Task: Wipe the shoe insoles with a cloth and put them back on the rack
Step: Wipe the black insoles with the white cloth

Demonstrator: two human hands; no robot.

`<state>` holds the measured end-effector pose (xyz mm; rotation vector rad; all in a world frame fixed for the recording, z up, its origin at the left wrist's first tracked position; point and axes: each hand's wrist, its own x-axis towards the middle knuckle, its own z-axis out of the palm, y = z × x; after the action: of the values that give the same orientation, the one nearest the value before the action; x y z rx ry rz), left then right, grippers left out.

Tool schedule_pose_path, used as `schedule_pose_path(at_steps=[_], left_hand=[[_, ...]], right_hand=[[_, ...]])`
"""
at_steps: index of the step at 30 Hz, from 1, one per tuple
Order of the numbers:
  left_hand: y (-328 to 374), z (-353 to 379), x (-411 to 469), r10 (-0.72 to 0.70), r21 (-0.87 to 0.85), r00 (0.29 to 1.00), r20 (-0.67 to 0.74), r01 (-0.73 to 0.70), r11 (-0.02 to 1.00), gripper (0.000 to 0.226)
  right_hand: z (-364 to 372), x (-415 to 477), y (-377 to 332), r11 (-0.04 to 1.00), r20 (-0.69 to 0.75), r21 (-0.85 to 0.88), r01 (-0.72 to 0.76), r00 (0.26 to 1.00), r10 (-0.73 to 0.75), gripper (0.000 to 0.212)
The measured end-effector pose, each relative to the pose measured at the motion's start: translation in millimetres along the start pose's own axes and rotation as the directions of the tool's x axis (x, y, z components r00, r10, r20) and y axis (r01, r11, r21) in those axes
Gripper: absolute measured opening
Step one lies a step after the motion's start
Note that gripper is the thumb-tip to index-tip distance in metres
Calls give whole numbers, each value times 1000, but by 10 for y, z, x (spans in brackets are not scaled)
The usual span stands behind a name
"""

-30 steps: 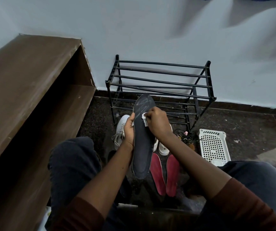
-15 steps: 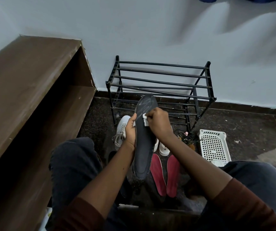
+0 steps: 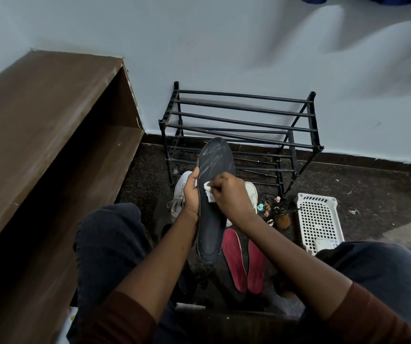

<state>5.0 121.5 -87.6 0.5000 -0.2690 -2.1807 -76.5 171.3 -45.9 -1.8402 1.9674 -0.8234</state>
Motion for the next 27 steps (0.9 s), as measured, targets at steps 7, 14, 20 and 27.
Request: schedule_pose_path(at_steps=[7,14,20,27], left_hand=[[-86,76,-109,-82,-13,994,78,84,996,57],[-62,6,-43,-11,-34,1000,2,11,999,63],[-82,14,-61,12,-15,1000,-3,-12,1000,67],[-50,106,-177,-23,15,995,94,22,1000,62]], right_hand=[[-84,345,116,995,-101,-95,-39,994,29,18],[25,-6,0,997,2,-68,40,999,-40,18],[31,-106,15,999,-4,-23,47,999,-48,17],[-85,262,162,992,-83,-122,-37,996,27,17]])
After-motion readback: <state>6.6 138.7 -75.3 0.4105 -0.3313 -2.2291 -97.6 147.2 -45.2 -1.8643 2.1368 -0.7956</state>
